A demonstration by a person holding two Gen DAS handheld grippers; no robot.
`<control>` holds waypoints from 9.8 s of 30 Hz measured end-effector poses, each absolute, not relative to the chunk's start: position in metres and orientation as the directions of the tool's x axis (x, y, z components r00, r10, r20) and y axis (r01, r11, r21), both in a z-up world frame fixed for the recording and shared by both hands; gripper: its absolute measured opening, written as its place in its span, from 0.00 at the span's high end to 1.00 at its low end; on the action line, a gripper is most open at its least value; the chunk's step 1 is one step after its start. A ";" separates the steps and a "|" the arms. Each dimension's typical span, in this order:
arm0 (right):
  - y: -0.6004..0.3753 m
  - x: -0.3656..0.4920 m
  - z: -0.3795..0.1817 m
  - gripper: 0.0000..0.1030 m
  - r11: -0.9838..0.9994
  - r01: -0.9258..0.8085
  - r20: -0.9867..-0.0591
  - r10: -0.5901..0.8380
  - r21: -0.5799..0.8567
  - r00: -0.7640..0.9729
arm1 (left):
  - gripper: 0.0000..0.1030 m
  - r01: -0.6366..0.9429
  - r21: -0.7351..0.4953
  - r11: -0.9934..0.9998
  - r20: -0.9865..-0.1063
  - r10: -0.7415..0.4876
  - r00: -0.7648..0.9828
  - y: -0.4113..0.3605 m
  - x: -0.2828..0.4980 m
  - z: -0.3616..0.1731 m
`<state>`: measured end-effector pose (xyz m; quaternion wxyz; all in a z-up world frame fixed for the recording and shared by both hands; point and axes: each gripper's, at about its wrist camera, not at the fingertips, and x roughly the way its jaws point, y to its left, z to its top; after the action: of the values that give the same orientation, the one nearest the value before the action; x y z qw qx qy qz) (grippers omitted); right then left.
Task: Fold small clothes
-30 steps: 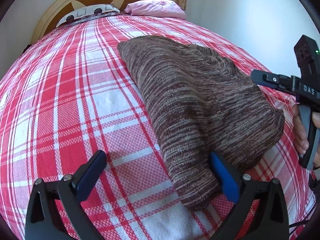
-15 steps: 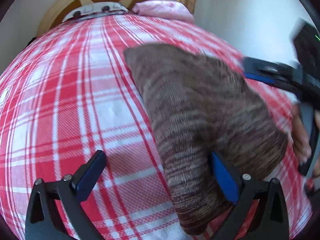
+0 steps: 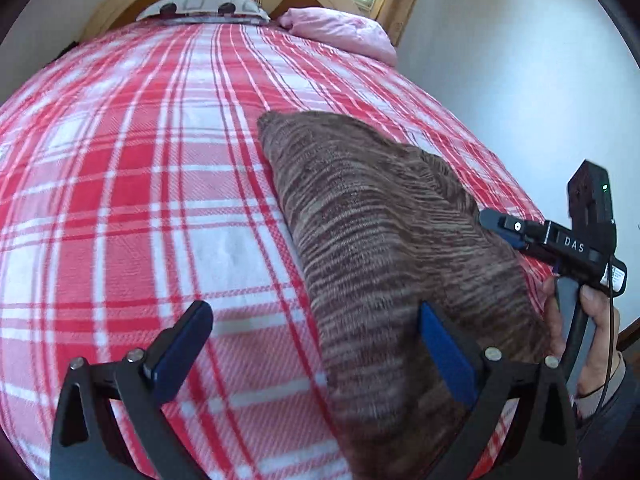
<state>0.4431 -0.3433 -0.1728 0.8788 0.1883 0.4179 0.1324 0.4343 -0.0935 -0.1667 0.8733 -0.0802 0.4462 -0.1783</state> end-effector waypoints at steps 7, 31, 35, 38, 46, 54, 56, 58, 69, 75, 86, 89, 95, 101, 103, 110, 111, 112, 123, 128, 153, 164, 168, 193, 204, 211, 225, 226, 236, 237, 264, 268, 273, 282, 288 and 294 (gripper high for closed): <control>-0.343 0.456 -0.187 0.36 0.846 -0.097 -0.670 0.480 0.524 0.566 | 0.00 0.287 -0.233 0.929 -0.773 -0.357 0.525 -0.118 0.443 -0.174; -0.335 0.484 -0.204 0.69 0.774 -0.155 -0.592 0.581 0.614 0.558 | 0.15 0.387 -0.246 0.889 -0.749 -0.428 0.506 -0.128 0.429 -0.174; -0.334 0.483 -0.203 0.71 0.782 -0.161 -0.598 0.576 0.603 0.558 | 0.39 0.427 -0.276 0.861 -0.737 -0.475 0.482 -0.131 0.425 -0.173; -0.331 0.482 -0.201 0.73 0.790 -0.167 -0.603 0.568 0.590 0.560 | 0.51 0.417 -0.281 0.864 -0.726 -0.476 0.496 -0.127 0.423 -0.172; -0.317 0.467 -0.179 0.78 0.813 -0.213 -0.592 0.549 0.542 0.589 | 0.70 0.387 -0.315 0.866 -0.695 -0.489 0.528 -0.113 0.405 -0.157; -0.287 0.445 -0.164 0.79 0.796 -0.246 -0.571 0.577 0.553 0.584 | 0.71 0.392 -0.303 0.868 -0.683 -0.485 0.546 -0.092 0.381 -0.139; -0.281 0.441 -0.164 0.79 0.778 -0.239 -0.560 0.595 0.581 0.576 | 0.71 0.390 -0.300 0.870 -0.677 -0.482 0.555 -0.083 0.374 -0.133; -0.273 0.435 -0.163 0.79 0.759 -0.245 -0.544 0.617 0.604 0.569 | 0.71 0.388 -0.301 0.871 -0.664 -0.483 0.570 -0.073 0.367 -0.126; -0.207 0.405 -0.135 0.79 0.698 -0.345 -0.479 0.696 0.628 0.535 | 0.72 0.345 -0.272 0.898 -0.627 -0.437 0.645 -0.024 0.324 -0.100; -0.173 0.393 -0.125 0.79 0.653 -0.389 -0.438 0.740 0.650 0.510 | 0.72 0.312 -0.264 0.913 -0.601 -0.408 0.687 0.005 0.304 -0.088; -0.106 0.377 -0.119 0.79 0.592 -0.455 -0.407 0.799 0.665 0.443 | 0.72 0.240 -0.248 0.939 -0.588 -0.342 0.733 0.060 0.264 -0.089; -0.086 0.375 -0.120 0.79 0.577 -0.468 -0.407 0.812 0.669 0.419 | 0.72 0.210 -0.258 0.943 -0.588 -0.326 0.741 0.074 0.257 -0.091; -0.052 0.373 -0.120 0.79 0.555 -0.490 -0.409 0.830 0.672 0.380 | 0.72 0.155 -0.277 0.948 -0.589 -0.295 0.752 0.096 0.242 -0.095; -0.019 0.373 -0.123 0.79 0.538 -0.512 -0.419 0.843 0.670 0.339 | 0.72 0.111 -0.305 0.946 -0.583 -0.278 0.763 0.118 0.230 -0.102; -0.011 0.373 -0.125 0.79 0.536 -0.518 -0.424 0.844 0.667 0.328 | 0.72 0.098 -0.319 0.943 -0.580 -0.276 0.767 0.125 0.227 -0.104; 0.016 0.375 -0.127 0.79 0.527 -0.533 -0.437 0.849 0.662 0.296 | 0.72 0.062 -0.339 0.939 -0.583 -0.261 0.769 0.143 0.219 -0.111; 0.020 0.375 -0.127 0.79 0.525 -0.535 -0.440 0.850 0.662 0.291 | 0.72 0.058 -0.341 0.938 -0.583 -0.260 0.770 0.144 0.219 -0.111; 0.024 0.375 -0.128 0.79 0.524 -0.537 -0.441 0.851 0.662 0.286 | 0.72 0.056 -0.342 0.938 -0.584 -0.259 0.770 0.145 0.218 -0.111; 0.049 0.377 -0.130 0.79 0.527 -0.544 -0.472 0.845 0.653 0.252 | 0.72 0.021 -0.365 0.931 -0.588 -0.248 0.770 0.156 0.204 -0.118; 0.064 0.379 -0.135 0.79 0.533 -0.542 -0.489 0.839 0.650 0.237 | 0.72 -0.003 -0.371 0.929 -0.596 -0.236 0.767 0.165 0.201 -0.123; 0.099 0.392 -0.178 0.79 0.635 -0.503 -0.615 0.753 0.586 0.234 | 0.72 -0.072 -0.400 0.914 -0.641 -0.223 0.735 0.181 0.188 -0.168; 0.052 0.342 -0.143 0.73 0.621 -0.568 -0.602 0.757 0.540 0.255 | 0.62 -0.090 -0.388 0.917 -0.635 -0.195 0.747 0.181 0.171 -0.168; 0.043 0.305 -0.129 0.73 0.581 -0.629 -0.594 0.772 0.517 0.226 | 0.53 -0.107 -0.366 0.925 -0.648 -0.171 0.742 0.177 0.170 -0.171; 0.093 0.355 -0.186 0.77 0.706 -0.528 -0.697 0.666 0.472 0.267 | 0.13 -0.281 -0.228 0.932 -0.724 0.031 0.689 0.223 0.232 -0.177; 0.065 0.261 -0.160 0.75 0.645 -0.670 -0.644 0.696 0.366 0.318 | 0.12 -0.206 -0.214 0.955 -0.717 -0.011 0.697 0.179 0.155 -0.188; 0.060 0.228 -0.177 0.75 0.729 -0.645 -0.712 0.578 0.229 0.400 | 0.10 -0.221 -0.163 0.962 -0.713 0.040 0.700 0.167 0.137 -0.178; 0.011 0.110 -0.076 0.38 0.799 -0.573 -0.467 0.583 0.182 0.665 | 0.04 -0.191 -0.070 0.979 -0.556 0.121 0.823 0.141 0.081 -0.102; 0.011 0.104 -0.071 0.38 0.796 -0.580 -0.453 0.588 0.175 0.670 | 0.04 -0.186 -0.070 0.980 -0.549 0.118 0.827 0.140 0.079 -0.099; 0.012 0.093 -0.061 0.38 0.802 -0.572 -0.436 0.583 0.174 0.685 | 0.04 -0.171 -0.085 0.982 -0.527 0.101 0.843 0.136 0.075 -0.089; 0.011 0.092 -0.061 0.38 0.803 -0.569 -0.437 0.582 0.178 0.685 | 0.04 -0.173 -0.087 0.981 -0.526 0.102 0.844 0.135 0.073 -0.088; 0.010 0.083 -0.067 0.38 0.797 -0.575 -0.433 0.590 0.182 0.681 | 0.04 -0.179 -0.092 0.980 -0.521 0.106 0.847 0.133 0.071 -0.085; 0.011 0.081 -0.067 0.38 0.797 -0.576 -0.432 0.590 0.181 0.682 | 0.04 -0.179 -0.092 0.980 -0.520 0.106 0.847 0.132 0.070 -0.085; 0.010 0.080 -0.066 0.38 0.799 -0.574 -0.424 0.589 0.180 0.688 | 0.01 -0.184 -0.087 0.979 -0.523 0.112 0.845 0.132 0.070 -0.085; 0.005 0.072 -0.060 0.38 0.813 -0.556 -0.386 0.575 0.172 0.721 | 0.00 -0.191 -0.053 0.980 -0.494 0.140 0.858 0.137 0.067 -0.074; 0.007 0.066 -0.056 0.38 0.816 -0.561 -0.370 0.570 0.144 0.734 | 0.00 -0.195 -0.052 0.979 -0.457 0.150 0.877 0.141 0.061 -0.061; 0.009 0.064 -0.055 0.38 0.811 -0.568 -0.368 0.575 0.139 0.731 | 0.00 -0.201 -0.060 0.978 -0.457 0.152 0.876 0.144 0.062 -0.061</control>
<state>0.0636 0.0091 -0.0554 0.9302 0.0083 0.2004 0.3073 0.0619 0.1440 -0.0611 0.9672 -0.0528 0.2313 0.0912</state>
